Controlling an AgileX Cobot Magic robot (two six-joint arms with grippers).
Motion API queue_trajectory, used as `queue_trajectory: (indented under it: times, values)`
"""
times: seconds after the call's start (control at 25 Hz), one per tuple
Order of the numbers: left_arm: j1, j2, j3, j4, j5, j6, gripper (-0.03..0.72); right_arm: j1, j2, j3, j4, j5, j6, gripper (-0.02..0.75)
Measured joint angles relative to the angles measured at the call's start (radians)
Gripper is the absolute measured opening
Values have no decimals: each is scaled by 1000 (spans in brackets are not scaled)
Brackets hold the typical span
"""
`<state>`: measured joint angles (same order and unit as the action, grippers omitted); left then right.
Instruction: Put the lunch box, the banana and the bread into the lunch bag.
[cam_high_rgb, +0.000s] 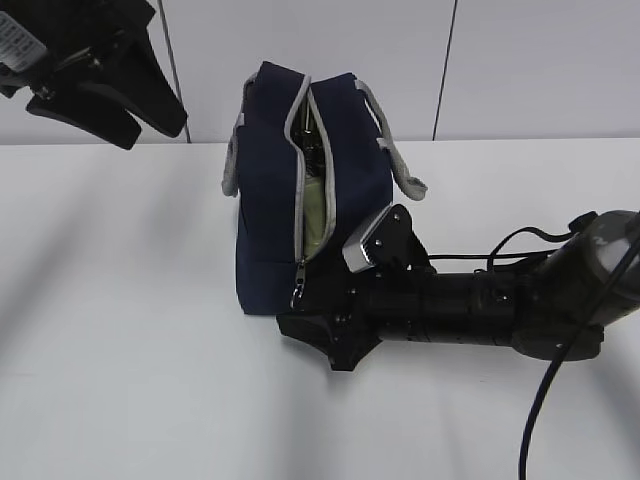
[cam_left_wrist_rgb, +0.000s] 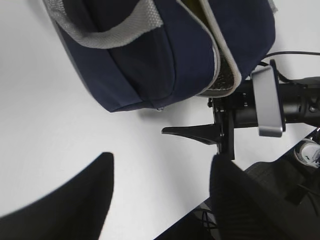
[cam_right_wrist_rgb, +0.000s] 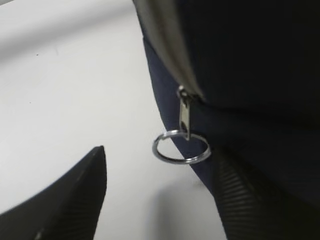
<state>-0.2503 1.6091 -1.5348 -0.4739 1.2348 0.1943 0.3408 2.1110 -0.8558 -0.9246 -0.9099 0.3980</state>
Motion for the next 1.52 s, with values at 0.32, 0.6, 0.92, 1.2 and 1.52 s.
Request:
queue_trajectory:
  times: [0.32, 0.6, 0.92, 1.2, 1.52]
  values:
    - [0, 0, 0, 2, -1, 0, 424, 17, 2, -36, 0, 17, 0, 491]
    - [0, 0, 0, 2, -2, 0, 424, 17, 2, -36, 38, 74, 0, 442]
    - [0, 0, 0, 2, -4, 0, 424, 17, 2, -36, 81, 98, 0, 196]
    - [0, 0, 0, 2, -4, 0, 424, 17, 2, -36, 85, 127, 0, 73]
    - [0, 0, 0, 2, -5, 0, 424, 17, 0, -36, 85, 129, 0, -1]
